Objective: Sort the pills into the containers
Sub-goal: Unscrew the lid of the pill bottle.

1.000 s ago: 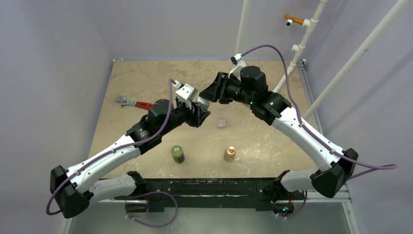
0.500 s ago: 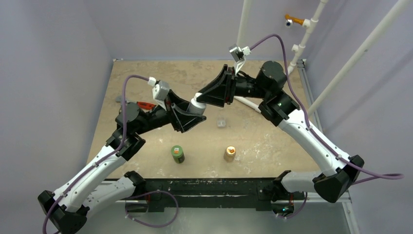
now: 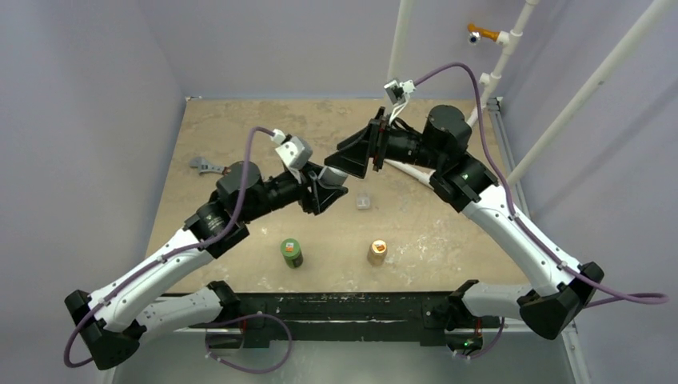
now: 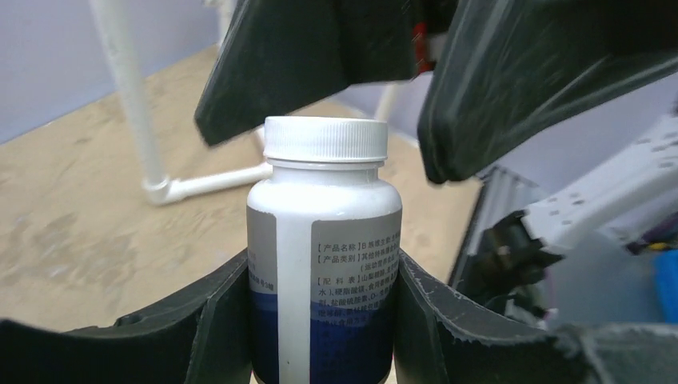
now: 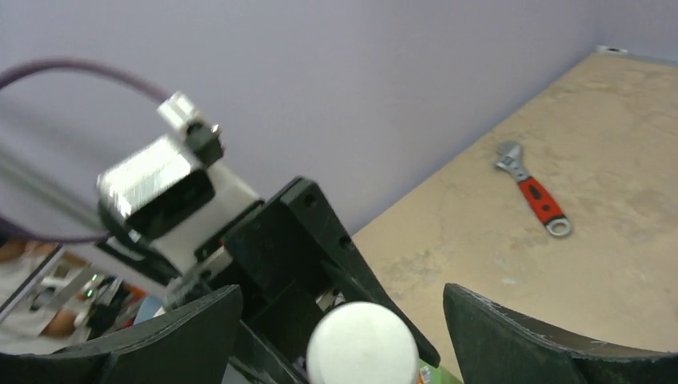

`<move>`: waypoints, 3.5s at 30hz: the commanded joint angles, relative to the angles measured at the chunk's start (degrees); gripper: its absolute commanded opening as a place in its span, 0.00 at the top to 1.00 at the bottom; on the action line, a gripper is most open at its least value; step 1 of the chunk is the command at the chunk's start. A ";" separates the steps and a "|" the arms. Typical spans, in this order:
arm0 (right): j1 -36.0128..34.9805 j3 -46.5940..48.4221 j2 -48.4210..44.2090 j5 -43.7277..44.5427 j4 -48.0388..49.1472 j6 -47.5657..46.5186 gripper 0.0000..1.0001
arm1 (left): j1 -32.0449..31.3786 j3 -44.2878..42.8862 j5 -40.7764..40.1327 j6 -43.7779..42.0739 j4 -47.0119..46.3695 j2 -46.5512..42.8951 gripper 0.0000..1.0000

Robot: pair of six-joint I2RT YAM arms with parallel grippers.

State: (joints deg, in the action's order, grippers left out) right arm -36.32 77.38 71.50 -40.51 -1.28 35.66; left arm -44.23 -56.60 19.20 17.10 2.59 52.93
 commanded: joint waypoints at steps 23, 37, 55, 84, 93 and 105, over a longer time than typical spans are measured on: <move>-4.23 0.96 2.72 32.74 -13.24 10.14 0.28 | -6.38 5.28 -29.54 -9.88 -9.90 7.15 1.00; -4.48 -0.47 1.67 29.41 -8.20 8.75 0.76 | -5.79 5.37 -20.36 -6.40 -9.46 4.15 1.00; -3.50 2.21 3.19 -6.10 11.65 -1.48 0.86 | 3.97 3.96 22.16 10.19 -16.36 -7.36 1.00; -3.57 4.42 -1.96 18.79 -5.99 -2.15 0.01 | 3.84 0.68 -2.26 -3.39 -2.69 -5.06 1.00; -5.26 5.60 0.45 31.36 -10.88 3.81 0.06 | -2.74 -1.77 -21.85 -13.89 1.52 -1.32 1.00; -9.64 8.78 3.36 37.30 -14.03 4.42 0.21 | -4.20 -1.46 -27.29 -14.91 -0.07 2.20 1.00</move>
State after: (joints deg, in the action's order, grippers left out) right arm -45.15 82.89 75.35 -6.85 -15.16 39.55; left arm -48.10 -55.99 -5.76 3.36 5.30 55.05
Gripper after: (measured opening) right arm 0.819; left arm 0.518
